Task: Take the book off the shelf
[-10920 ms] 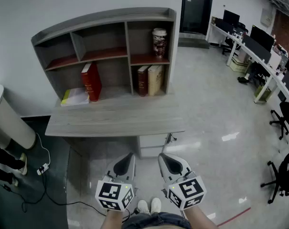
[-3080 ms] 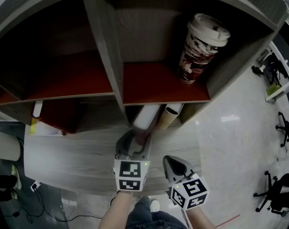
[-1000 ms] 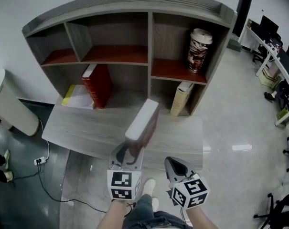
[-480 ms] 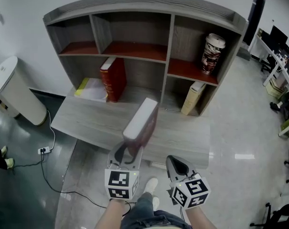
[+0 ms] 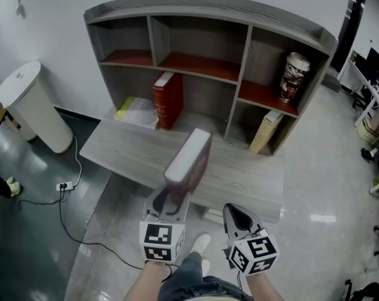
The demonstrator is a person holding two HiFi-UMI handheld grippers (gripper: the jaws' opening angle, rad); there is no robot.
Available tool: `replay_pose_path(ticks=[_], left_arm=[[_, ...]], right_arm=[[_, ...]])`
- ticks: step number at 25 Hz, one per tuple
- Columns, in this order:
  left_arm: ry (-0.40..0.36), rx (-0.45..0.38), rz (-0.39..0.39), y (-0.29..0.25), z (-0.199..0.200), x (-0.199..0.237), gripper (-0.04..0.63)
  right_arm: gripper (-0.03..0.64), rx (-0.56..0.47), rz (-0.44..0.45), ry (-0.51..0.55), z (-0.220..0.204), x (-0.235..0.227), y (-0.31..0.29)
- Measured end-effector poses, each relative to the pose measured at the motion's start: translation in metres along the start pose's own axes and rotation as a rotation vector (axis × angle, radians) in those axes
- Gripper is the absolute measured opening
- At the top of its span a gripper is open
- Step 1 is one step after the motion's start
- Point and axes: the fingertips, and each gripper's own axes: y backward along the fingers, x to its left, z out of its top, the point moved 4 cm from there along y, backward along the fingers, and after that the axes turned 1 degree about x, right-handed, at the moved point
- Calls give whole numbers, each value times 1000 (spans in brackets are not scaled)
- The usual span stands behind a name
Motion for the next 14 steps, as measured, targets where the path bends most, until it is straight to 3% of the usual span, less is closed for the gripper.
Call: replay_pose_path(ticks=[14], left_arm=[[16,-11,52,36,-1,2,209]], right_arm=[[8,-16,-10,4,-4,8,21]])
